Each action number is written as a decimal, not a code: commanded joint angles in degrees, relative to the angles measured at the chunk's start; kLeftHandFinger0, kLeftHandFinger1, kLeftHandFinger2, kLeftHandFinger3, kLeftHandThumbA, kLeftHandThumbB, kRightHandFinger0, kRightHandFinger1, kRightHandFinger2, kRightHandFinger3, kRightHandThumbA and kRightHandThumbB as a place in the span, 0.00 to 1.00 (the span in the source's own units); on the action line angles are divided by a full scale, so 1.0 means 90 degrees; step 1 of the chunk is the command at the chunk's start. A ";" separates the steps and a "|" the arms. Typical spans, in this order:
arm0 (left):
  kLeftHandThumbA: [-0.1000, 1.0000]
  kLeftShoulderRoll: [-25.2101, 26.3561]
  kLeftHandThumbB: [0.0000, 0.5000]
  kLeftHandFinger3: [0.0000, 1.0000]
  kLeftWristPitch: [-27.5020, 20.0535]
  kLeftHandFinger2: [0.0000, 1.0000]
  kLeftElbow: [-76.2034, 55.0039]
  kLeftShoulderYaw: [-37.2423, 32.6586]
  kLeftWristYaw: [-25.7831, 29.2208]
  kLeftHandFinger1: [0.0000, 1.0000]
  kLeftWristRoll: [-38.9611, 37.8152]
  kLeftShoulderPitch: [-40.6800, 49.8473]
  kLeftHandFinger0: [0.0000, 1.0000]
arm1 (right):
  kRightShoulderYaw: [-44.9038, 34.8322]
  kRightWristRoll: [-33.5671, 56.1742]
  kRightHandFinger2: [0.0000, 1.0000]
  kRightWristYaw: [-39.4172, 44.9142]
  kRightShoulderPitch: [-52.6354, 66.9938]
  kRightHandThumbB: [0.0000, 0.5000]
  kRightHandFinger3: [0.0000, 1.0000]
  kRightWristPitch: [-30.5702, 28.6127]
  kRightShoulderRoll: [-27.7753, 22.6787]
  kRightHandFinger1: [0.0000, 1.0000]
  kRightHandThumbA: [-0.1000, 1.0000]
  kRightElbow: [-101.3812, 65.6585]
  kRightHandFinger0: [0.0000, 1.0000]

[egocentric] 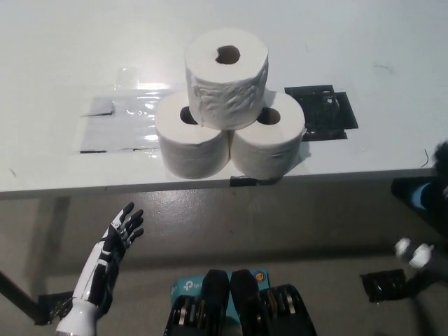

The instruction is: A few rolls of toilet paper are kept infront of the robot and the robot uses its right hand to lift one of the rolls and and places it on top of the other rolls to stack it.

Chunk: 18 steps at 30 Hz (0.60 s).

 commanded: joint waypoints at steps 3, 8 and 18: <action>1.00 0.0066 0.47 1.00 -0.0078 1.00 -0.0240 0.0030 -0.0030 1.00 -0.0214 0.0275 1.00 | 0.0713 0.0187 1.00 -0.0416 0.0047 0.73 1.00 -0.1477 0.0674 1.00 1.00 0.1296 1.00; 1.00 0.0017 0.44 1.00 -0.0168 1.00 -0.0264 0.0004 -0.0038 1.00 -0.0241 0.0424 1.00 | 0.0851 0.0085 1.00 -0.0513 -0.0290 0.46 1.00 -0.1833 0.0567 1.00 1.00 0.2768 1.00; 1.00 -0.0074 0.33 1.00 -0.0168 1.00 -0.0365 0.0052 0.0103 1.00 -0.0161 0.0575 1.00 | 0.0883 -0.0063 1.00 -0.1001 -0.0551 0.22 1.00 -0.2628 0.0370 1.00 1.00 0.4377 1.00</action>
